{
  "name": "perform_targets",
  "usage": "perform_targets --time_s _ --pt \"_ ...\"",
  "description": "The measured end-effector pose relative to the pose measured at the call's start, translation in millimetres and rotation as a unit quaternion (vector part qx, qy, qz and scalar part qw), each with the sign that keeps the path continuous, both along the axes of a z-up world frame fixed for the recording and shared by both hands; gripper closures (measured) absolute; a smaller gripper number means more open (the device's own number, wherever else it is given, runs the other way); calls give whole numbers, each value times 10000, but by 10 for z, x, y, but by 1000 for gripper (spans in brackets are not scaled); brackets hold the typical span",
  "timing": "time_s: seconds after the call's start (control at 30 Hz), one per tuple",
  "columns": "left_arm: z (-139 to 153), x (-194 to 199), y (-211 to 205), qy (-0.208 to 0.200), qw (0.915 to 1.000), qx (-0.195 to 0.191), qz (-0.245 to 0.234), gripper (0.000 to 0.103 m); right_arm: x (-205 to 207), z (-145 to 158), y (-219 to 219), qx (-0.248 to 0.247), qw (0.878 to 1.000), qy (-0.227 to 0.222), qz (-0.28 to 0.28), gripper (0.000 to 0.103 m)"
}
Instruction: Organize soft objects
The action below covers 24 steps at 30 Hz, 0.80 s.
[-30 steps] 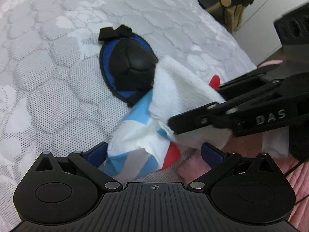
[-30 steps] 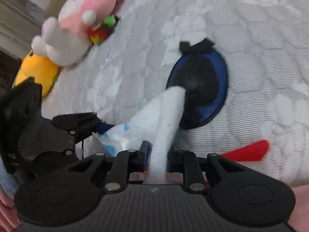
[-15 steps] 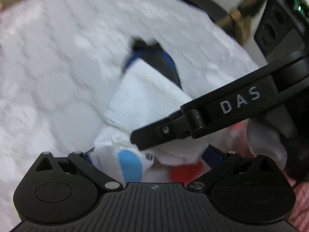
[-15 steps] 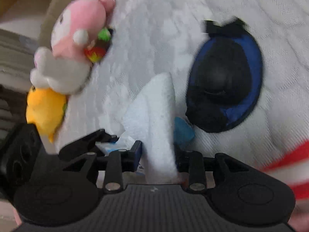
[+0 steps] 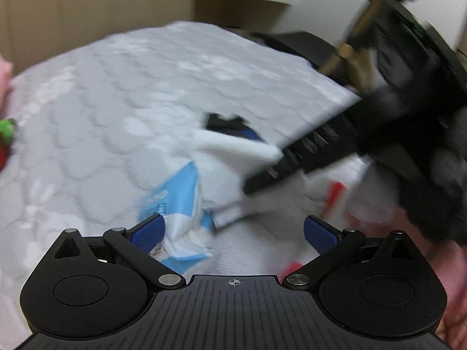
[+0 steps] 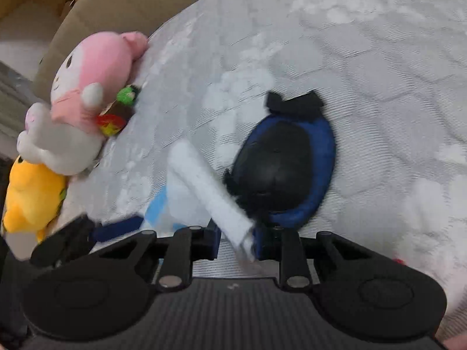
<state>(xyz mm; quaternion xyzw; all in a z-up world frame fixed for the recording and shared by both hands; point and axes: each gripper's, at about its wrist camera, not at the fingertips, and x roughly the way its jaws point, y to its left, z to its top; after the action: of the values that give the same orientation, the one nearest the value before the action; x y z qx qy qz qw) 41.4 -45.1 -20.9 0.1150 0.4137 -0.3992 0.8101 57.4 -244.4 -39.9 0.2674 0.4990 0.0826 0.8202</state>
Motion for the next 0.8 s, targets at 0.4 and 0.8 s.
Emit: perform_targets --time_s 0.4,0.8 --pt "156 22 409 834 9692 449 2271 0 2 570 303 680 9912 -916 669 78" --pt "-180 266 322 1322 9617 815 2257 0 -30 380 683 -2110 9624 -1242 1174 55"
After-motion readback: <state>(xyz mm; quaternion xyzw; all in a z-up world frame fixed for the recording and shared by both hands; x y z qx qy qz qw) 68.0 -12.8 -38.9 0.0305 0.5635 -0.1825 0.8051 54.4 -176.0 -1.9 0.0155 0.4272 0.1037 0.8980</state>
